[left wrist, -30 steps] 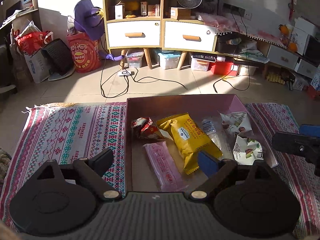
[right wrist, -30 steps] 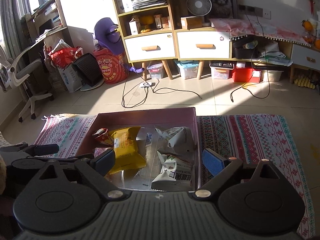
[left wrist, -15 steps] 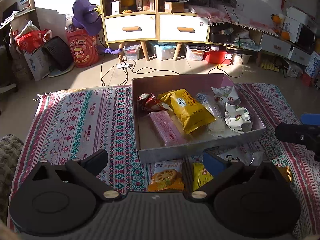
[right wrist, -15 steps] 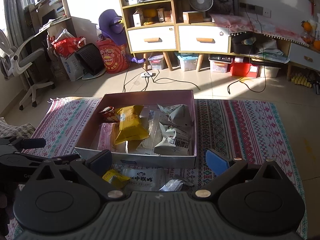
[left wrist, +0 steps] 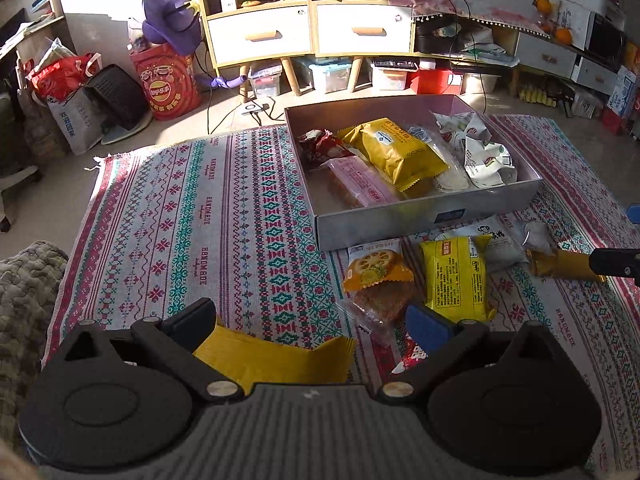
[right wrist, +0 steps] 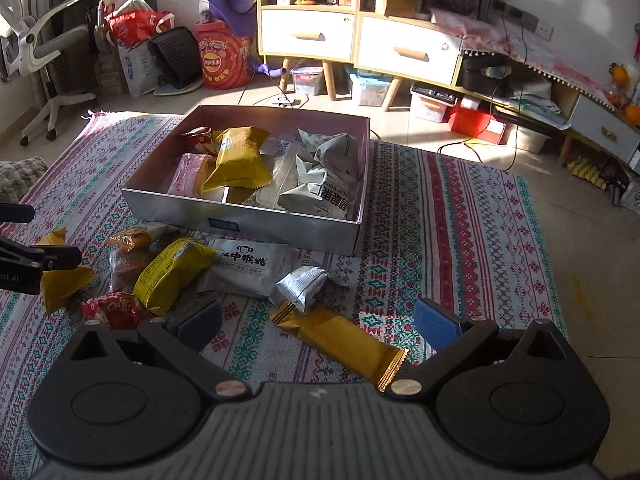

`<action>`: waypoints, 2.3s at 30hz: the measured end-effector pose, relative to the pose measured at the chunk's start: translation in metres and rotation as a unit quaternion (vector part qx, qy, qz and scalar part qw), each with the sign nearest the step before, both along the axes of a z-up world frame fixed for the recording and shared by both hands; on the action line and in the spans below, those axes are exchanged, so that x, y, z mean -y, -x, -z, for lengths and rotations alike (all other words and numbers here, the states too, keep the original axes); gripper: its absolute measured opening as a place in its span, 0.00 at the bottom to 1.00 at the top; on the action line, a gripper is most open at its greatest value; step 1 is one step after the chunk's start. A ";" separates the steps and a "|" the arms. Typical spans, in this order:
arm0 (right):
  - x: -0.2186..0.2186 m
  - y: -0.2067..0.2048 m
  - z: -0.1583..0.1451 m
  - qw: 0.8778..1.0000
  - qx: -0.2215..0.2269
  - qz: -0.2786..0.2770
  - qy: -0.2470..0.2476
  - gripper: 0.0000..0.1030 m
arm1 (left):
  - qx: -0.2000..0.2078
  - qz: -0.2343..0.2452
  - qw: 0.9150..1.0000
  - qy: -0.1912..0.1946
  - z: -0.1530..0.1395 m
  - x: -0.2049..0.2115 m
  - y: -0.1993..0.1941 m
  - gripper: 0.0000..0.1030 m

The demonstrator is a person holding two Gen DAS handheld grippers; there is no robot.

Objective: Organize snacks
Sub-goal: 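Withdraw both open tools from the box toward the remaining snacks, then grasp the large yellow pastry packet with the left tool while the right tool grasps the gold bar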

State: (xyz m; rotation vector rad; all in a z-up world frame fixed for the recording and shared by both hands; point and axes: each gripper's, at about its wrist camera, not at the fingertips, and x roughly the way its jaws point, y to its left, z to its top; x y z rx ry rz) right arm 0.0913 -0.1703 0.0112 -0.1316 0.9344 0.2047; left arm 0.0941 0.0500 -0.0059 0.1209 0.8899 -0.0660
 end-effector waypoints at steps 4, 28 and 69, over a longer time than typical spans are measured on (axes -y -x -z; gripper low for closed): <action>0.005 0.006 0.009 1.000 -0.009 -0.002 0.021 0.99 | -0.035 -0.009 0.999 -0.003 0.016 -0.009 0.005 1.00; 0.015 -0.016 0.059 0.996 -0.016 -0.052 0.071 0.93 | -0.078 -0.057 0.995 0.012 0.055 -0.038 -0.005 1.00; -0.012 -0.003 0.040 0.992 -0.102 -0.075 0.014 0.26 | -0.039 -0.117 0.990 0.069 0.034 -0.048 -0.024 0.78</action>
